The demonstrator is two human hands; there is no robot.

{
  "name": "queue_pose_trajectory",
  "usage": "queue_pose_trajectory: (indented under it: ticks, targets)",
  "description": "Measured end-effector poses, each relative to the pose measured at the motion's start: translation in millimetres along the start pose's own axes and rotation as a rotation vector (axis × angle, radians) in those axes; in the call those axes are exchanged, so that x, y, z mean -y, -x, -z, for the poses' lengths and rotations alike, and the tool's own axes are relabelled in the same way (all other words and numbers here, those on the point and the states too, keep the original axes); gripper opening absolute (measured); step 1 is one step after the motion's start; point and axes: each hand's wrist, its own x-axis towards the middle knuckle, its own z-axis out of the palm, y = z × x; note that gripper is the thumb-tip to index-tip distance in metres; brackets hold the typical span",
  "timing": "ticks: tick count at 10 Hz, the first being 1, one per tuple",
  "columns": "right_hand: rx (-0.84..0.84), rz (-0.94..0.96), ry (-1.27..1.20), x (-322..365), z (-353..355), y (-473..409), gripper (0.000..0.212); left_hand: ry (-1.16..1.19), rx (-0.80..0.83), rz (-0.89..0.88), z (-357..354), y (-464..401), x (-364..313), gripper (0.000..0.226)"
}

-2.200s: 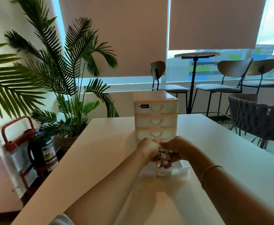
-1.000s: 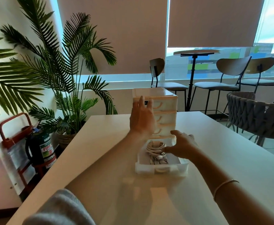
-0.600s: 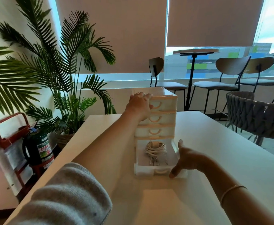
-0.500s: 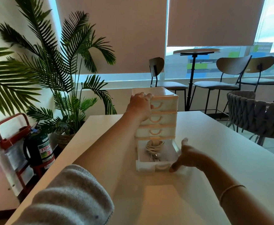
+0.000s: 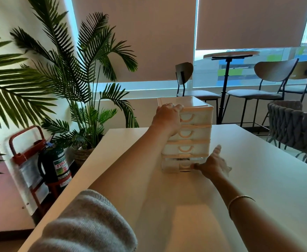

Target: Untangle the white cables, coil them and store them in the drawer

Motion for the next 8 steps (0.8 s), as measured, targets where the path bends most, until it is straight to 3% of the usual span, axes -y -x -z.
queue_pose_trajectory:
  ticks: [4, 8]
  targets:
    - [-0.049, -0.007, 0.124, -2, -4, -4, 0.11, 0.03, -0.035, -0.028, -2, 5, 1, 0.052]
    - [0.138, 0.062, 0.216, -6, 11, 10, 0.089, 0.028, -0.004, 0.003, -14, 19, 8, 0.08]
